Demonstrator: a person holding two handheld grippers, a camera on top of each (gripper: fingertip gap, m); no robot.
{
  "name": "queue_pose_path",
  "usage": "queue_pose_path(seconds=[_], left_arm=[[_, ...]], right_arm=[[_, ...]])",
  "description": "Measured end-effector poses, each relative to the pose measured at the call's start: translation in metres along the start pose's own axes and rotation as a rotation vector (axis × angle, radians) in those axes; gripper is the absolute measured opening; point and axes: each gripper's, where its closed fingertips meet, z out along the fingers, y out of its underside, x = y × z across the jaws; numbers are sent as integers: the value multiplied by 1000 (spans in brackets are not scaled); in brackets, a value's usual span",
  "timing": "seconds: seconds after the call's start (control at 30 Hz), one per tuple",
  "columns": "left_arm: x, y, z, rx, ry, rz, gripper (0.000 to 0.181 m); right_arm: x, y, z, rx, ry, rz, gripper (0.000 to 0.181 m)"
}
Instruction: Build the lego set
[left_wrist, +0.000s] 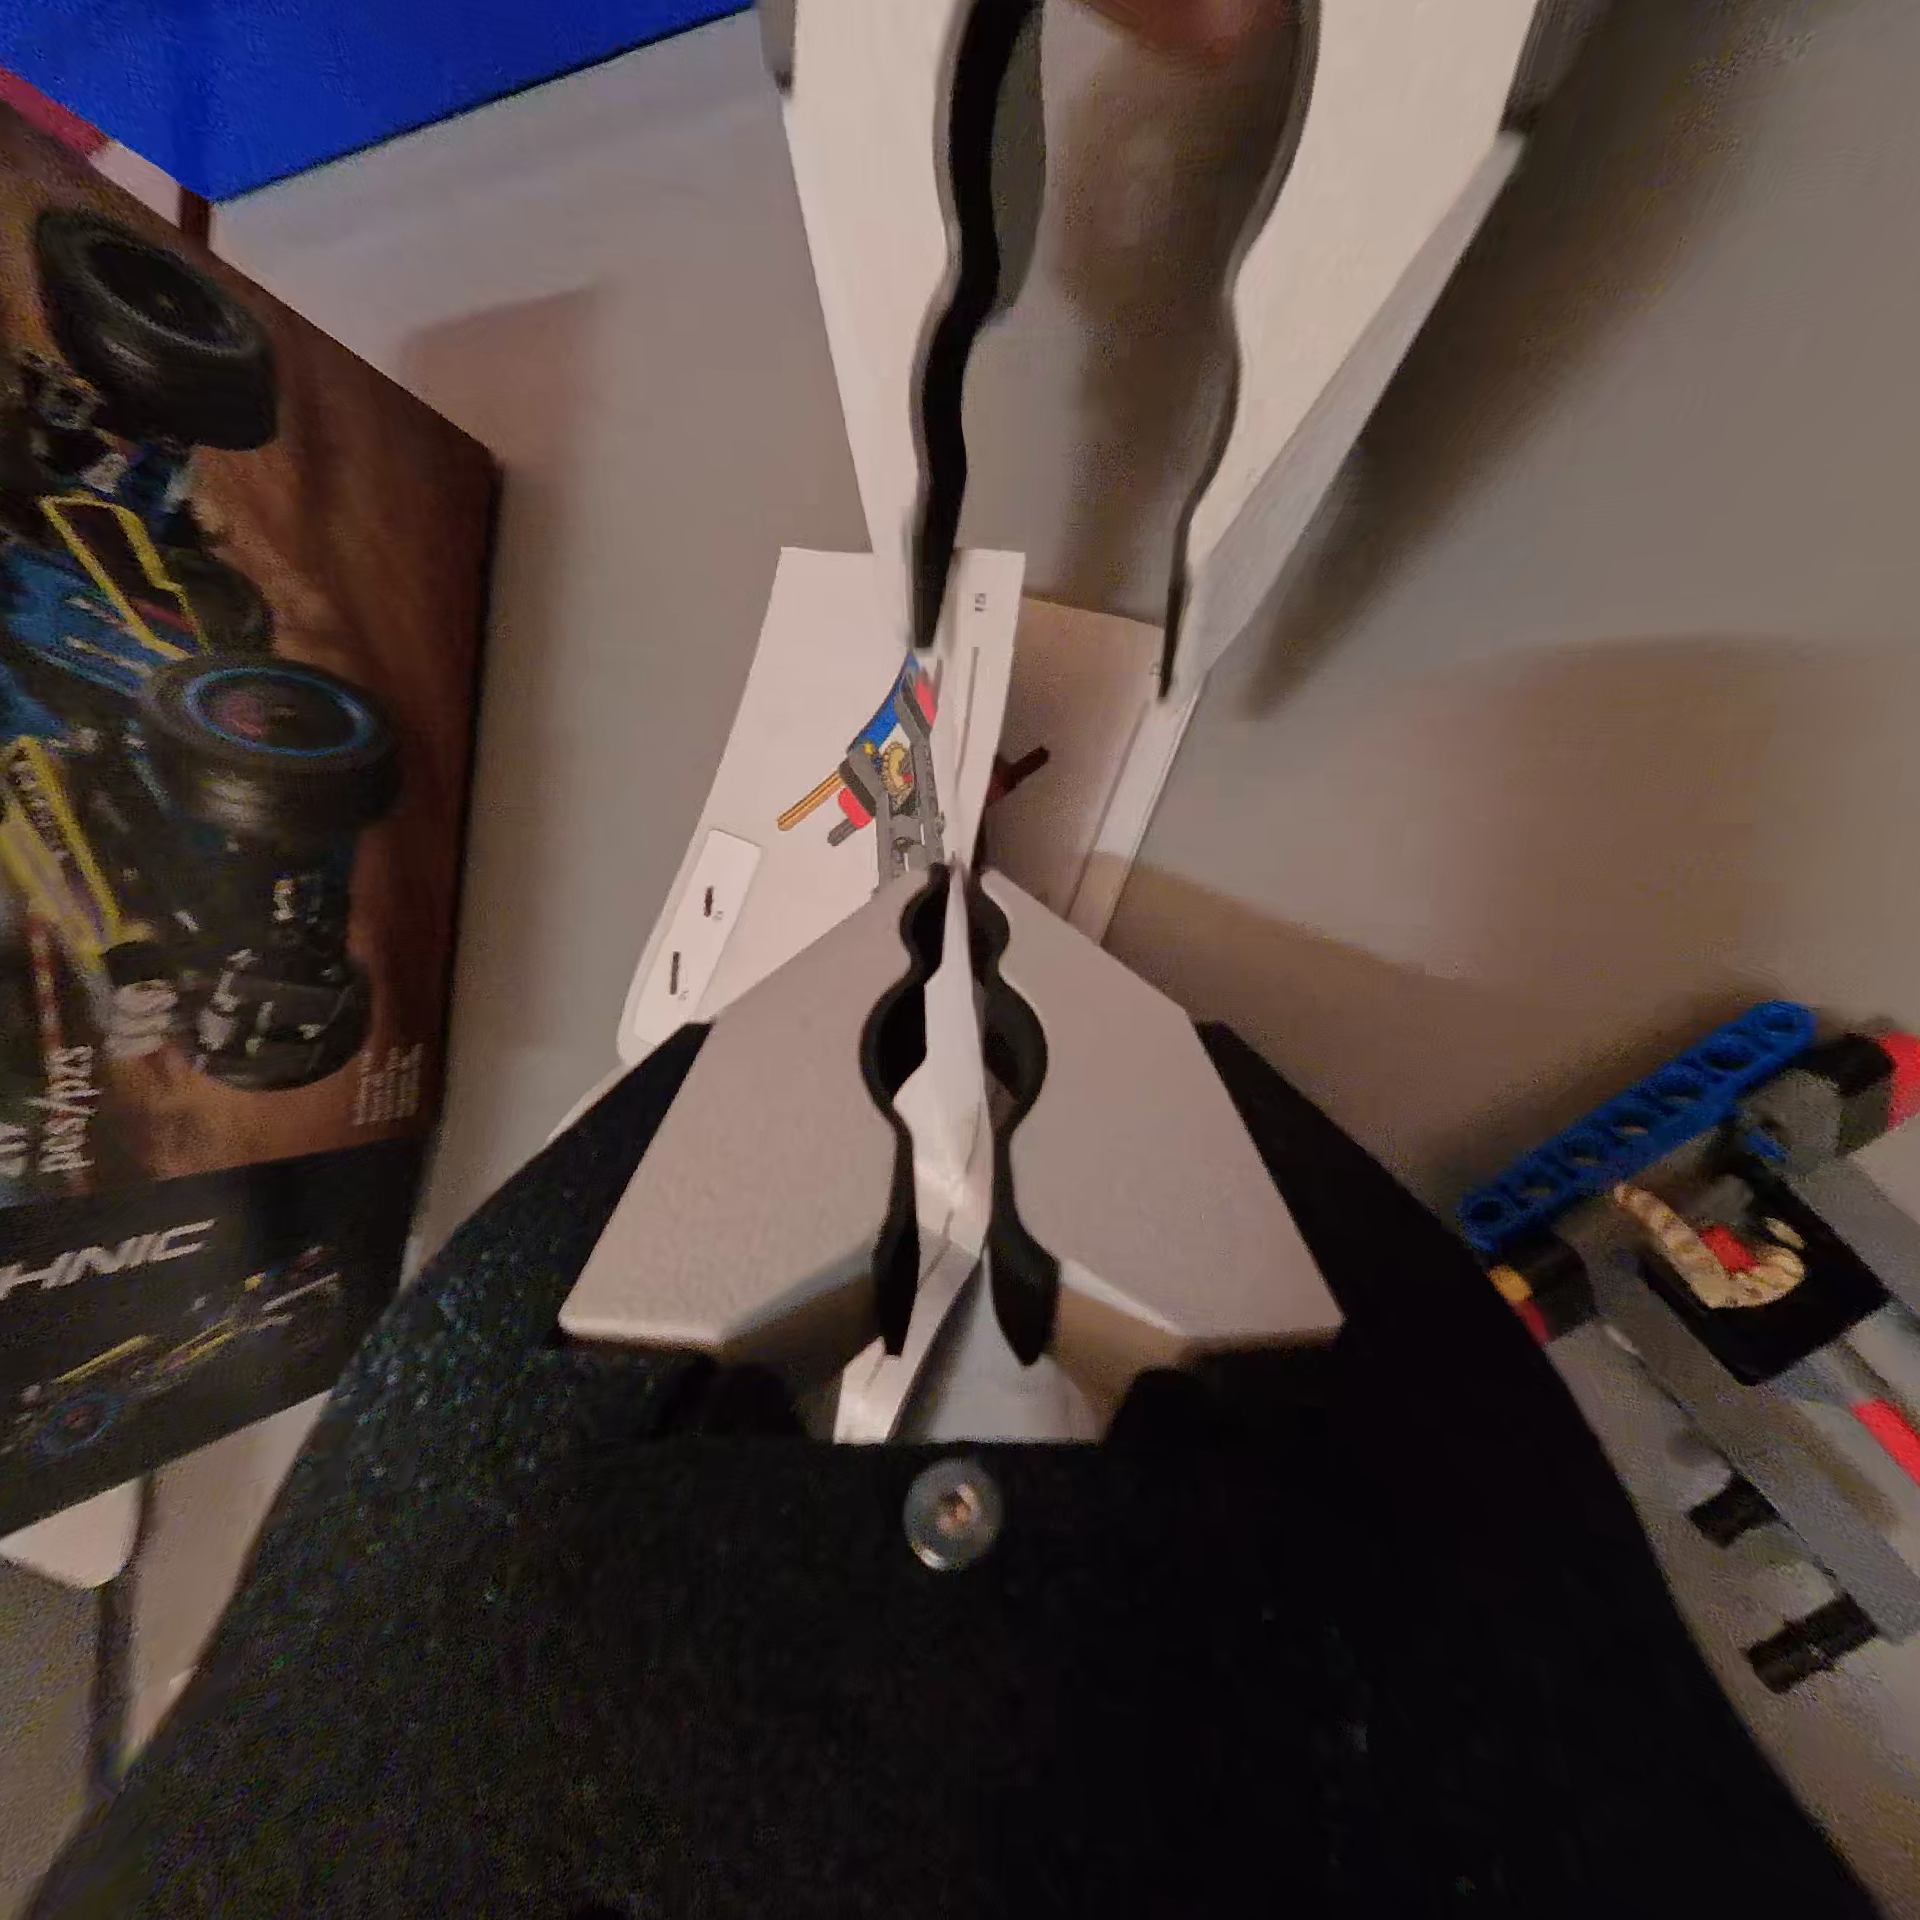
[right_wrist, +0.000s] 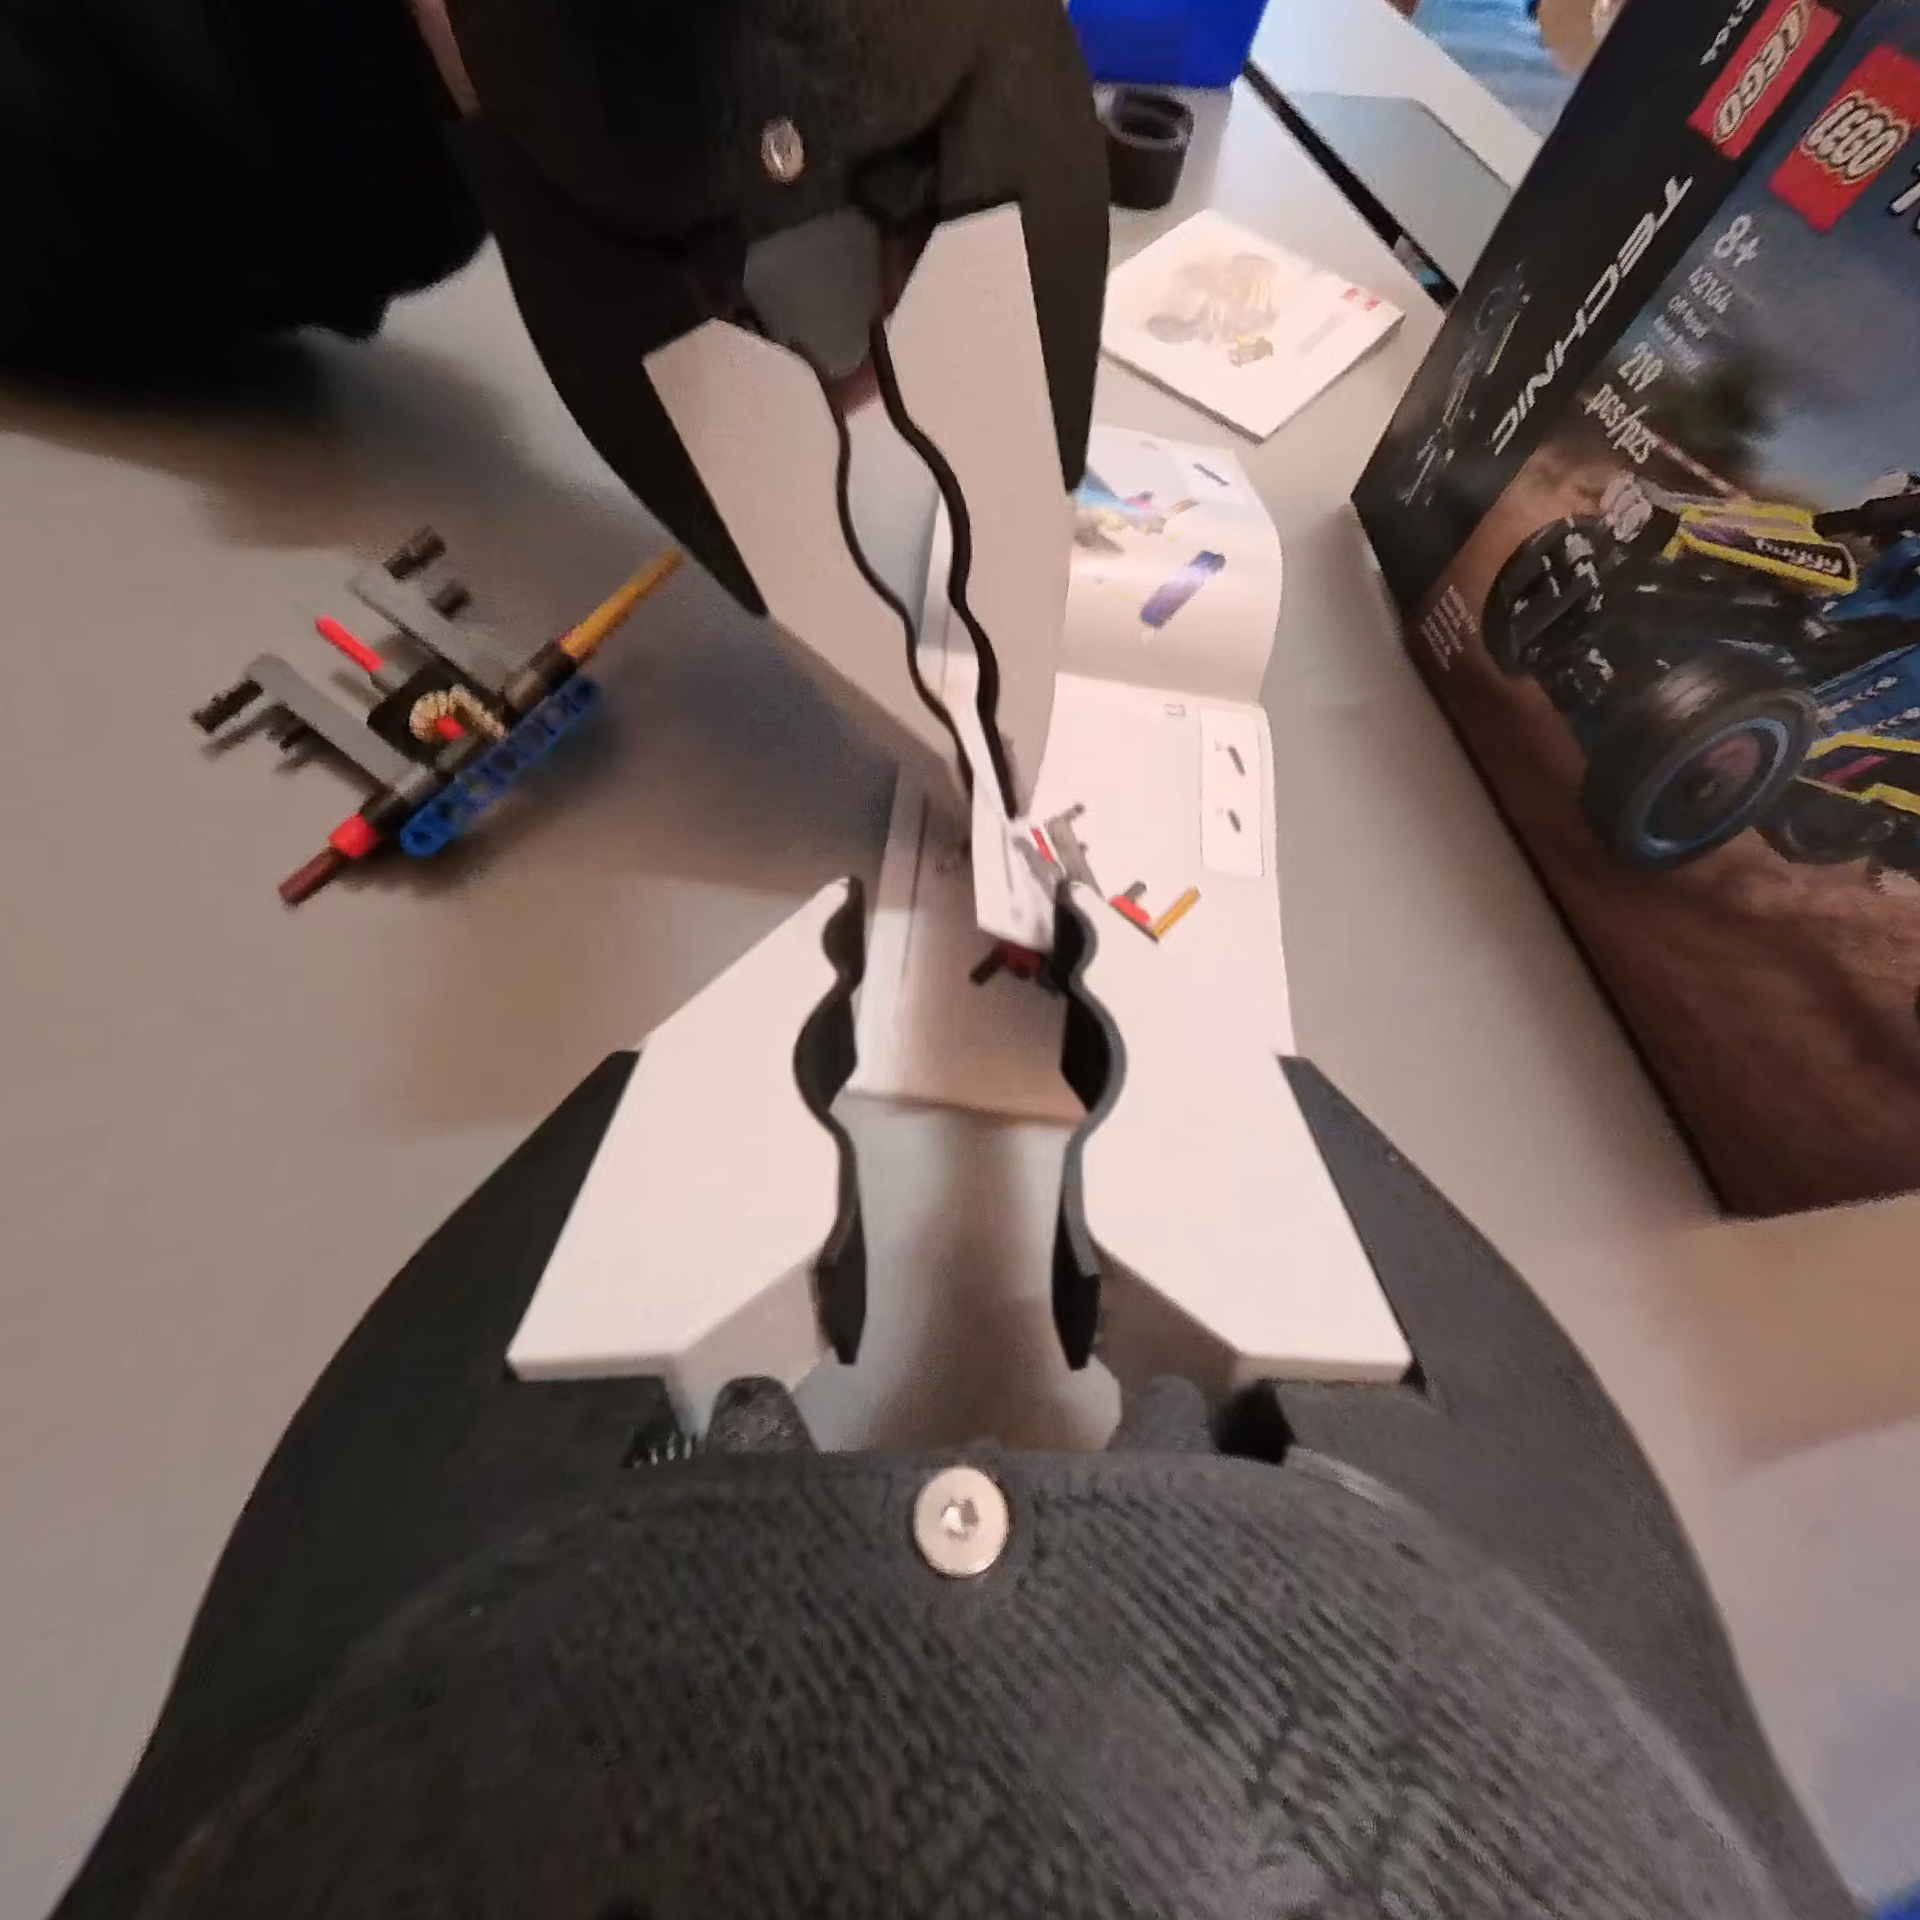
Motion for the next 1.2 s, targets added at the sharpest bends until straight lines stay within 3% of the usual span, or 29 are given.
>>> queue_pose_path(seconds=[0.03,0.13,0.27,0.33,0.43,0.53,0.57,0.67,0.8,1.0,1.1,1.2], left_arm=[[-1,0,0,-6,-30,28,0],[-2,1,-1,-27,-112,130,0],[-11,3,-3,-44,-226,207,0],[-22,5,-8,-12,-259,78,0],[-35,1,-27,154,-248,-195,0],[-51,4,-55,324,-254,-475,0],[-57,11,-64,355,-269,-559,0],[-66,44,-83,402,-314,-760,0],[-53,94,-86,317,-316,-924,8],[-14,138,-83,56,-298,-879,20],[-15,149,-93,14,-354,-852,16],[-29,139,-106,56,-413,-769,13]], right_arm=[[1,4,-6,-33,14,-20,39],[1,20,-16,-122,39,-65,37],[19,36,-16,-228,148,-106,6],[23,29,-8,-194,199,-156,2],[20,0,15,-27,275,-236,0],[19,10,33,-127,285,-318,0],[20,23,37,-208,274,-337,0],[19,27,37,-239,274,-367,0],[16,34,27,-288,225,-338,0],[9,47,5,-362,147,-261,0],[17,50,-7,-388,181,-252,0],[30,15,-2,-226,264,-247,0]])
